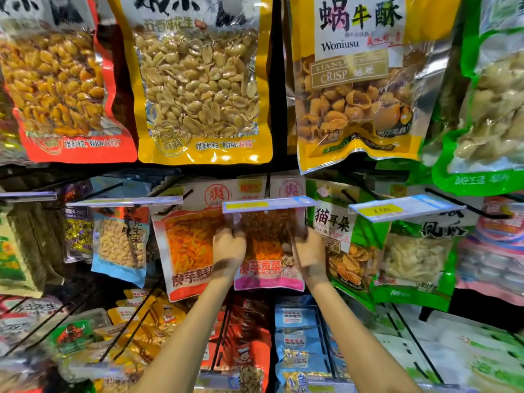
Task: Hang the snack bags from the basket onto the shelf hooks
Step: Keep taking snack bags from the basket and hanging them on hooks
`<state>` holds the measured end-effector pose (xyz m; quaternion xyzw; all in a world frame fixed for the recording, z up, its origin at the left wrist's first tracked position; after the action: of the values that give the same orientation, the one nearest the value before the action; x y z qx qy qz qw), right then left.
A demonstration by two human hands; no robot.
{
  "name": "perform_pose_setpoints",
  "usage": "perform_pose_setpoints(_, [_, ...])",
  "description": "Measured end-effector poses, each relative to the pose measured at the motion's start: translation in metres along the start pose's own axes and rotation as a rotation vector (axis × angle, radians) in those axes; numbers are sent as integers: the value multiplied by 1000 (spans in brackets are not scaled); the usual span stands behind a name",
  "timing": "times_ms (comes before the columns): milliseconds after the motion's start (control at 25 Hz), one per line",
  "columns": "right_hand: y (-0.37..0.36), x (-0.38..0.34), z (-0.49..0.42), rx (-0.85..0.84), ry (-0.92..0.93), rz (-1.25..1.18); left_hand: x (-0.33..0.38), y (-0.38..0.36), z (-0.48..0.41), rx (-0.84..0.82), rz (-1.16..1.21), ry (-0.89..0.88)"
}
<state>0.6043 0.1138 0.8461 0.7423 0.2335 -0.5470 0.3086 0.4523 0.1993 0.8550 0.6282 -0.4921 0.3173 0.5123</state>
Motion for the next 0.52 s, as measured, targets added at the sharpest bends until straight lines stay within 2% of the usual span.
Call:
perform_pose_setpoints(80, [0,23,13,-85,-130,110,-16,-3,10,-69,30,-8])
perform_pose_setpoints(240, [-4,53,35,-78,36,-25,-47,-8,32,-177,54,59])
perform_pose_setpoints(320, [-7,60,32,-48,19,1,-54,-11,36,-175,42,59])
perform_pose_setpoints(520, [-2,51,21,-51,107,73,-55,-15,29,-158,46,-11])
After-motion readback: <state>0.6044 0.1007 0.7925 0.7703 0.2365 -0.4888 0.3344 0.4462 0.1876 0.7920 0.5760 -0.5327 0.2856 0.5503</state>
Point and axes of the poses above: each hand's wrist, its own z-axis away from the middle knuckle, its own y-axis out of the back of the hand, x = y × z, the point moved 2 cm from there along -z, towards the middle knuckle, and after that the axes turned 1 degree about -y, right-handed, at the moved point
